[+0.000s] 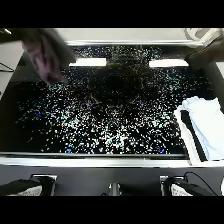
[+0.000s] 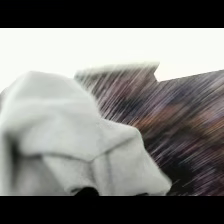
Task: Fold the shirts.
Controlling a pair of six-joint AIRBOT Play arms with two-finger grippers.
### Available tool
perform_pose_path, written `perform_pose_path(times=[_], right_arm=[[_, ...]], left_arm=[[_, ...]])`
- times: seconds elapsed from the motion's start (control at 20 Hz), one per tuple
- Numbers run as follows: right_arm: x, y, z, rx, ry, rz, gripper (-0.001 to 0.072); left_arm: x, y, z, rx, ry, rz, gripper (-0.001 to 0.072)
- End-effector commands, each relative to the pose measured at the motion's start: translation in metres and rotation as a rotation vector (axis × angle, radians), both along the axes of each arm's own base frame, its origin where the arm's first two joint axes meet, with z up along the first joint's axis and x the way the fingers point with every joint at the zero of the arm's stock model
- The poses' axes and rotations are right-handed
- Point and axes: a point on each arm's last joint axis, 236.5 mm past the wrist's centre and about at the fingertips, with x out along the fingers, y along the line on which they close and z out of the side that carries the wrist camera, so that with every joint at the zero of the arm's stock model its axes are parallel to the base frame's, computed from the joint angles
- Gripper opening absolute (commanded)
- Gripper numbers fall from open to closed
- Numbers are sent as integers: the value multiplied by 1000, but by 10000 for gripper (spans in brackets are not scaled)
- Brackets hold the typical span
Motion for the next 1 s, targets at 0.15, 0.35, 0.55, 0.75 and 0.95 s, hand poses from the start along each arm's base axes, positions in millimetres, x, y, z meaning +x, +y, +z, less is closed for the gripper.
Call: perform_pose_path(times=[0.15,0.35,0.55,0.75,0.95], right_arm=[[-109,5,109,-6,-219,-24,673],[-163,-3,56,-31,72,-55,673],[-161,-9,6,-38,312,-63,672],[-118,-11,-36,-31,435,-60,673],[-91,-11,-86,-6,590,-66,673]], left_arm=[[-150,-92,84,-102,-179,-332,27],[-145,-163,-44,24,102,-464,27],[-158,-245,-219,31,405,-534,27],[-207,-297,-352,-52,729,-543,33],[-189,-283,-331,-33,780,-569,718]])
